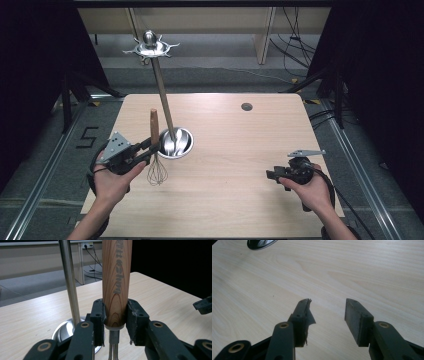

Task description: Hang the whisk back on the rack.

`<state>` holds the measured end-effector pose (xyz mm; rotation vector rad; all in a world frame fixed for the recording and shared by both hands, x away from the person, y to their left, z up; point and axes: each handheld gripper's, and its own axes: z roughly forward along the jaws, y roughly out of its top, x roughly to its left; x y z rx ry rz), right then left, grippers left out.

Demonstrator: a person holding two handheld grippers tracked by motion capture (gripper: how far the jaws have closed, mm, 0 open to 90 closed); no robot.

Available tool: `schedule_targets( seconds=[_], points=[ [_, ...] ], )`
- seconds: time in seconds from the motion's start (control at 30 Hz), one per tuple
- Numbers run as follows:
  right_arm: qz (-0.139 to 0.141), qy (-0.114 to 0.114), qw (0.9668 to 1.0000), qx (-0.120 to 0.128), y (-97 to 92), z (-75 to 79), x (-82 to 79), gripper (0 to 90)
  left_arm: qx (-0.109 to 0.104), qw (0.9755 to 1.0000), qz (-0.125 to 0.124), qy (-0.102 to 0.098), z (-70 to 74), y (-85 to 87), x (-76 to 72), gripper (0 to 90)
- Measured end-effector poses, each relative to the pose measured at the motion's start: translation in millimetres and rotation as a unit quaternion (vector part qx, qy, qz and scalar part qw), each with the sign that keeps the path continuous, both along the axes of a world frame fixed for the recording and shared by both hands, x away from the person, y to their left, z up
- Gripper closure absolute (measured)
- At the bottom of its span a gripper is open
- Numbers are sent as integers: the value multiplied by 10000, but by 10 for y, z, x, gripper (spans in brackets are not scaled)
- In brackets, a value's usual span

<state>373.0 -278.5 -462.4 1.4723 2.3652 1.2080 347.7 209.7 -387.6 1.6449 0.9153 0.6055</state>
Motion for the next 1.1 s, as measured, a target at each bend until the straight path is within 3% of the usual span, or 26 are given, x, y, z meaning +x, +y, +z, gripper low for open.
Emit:
schedule_targets(
  seconds=[0.13,0.2,0.27,0.3,0.33,0.37,0.43,0.57,0.63,1.07,1.1],
  points=[
    [-46,14,10000,59,-22,25,-3,558,-5,9999,124,25,12,2,-7,688],
    [-21,-81,10000,39,-26,32,-1,557,-7,9999,126,-7,26,7,-7,688],
    [-234,-255,9994,-82,1,33,-16,555,-42,9999,153,-43,44,14,-9,688],
    [-208,-79,9994,-251,-12,64,-34,552,-29,9998,185,-53,60,23,-13,688],
    [-208,-79,9994,-251,-12,64,-34,552,-33,9998,203,-66,70,33,-13,688],
    [-324,63,9993,-173,10,75,-61,552,-27,9997,235,-87,81,44,-13,688],
    [-218,-185,9992,-292,-5,71,-39,549,-66,9995,275,-127,99,59,-16,688],
    [-279,-26,9994,-203,24,67,-46,547,-45,9991,393,-147,134,82,-28,688],
    [-170,-175,9995,-188,0,32,-24,547,-52,9988,453,-151,139,79,-24,688],
    [-188,-96,9997,-142,4,40,-33,545,-21,9976,683,-141,333,50,9,688],
    [-241,-72,9994,-238,4,50,-42,545,-39,9973,726,-130,356,51,10,688]
  ],
)
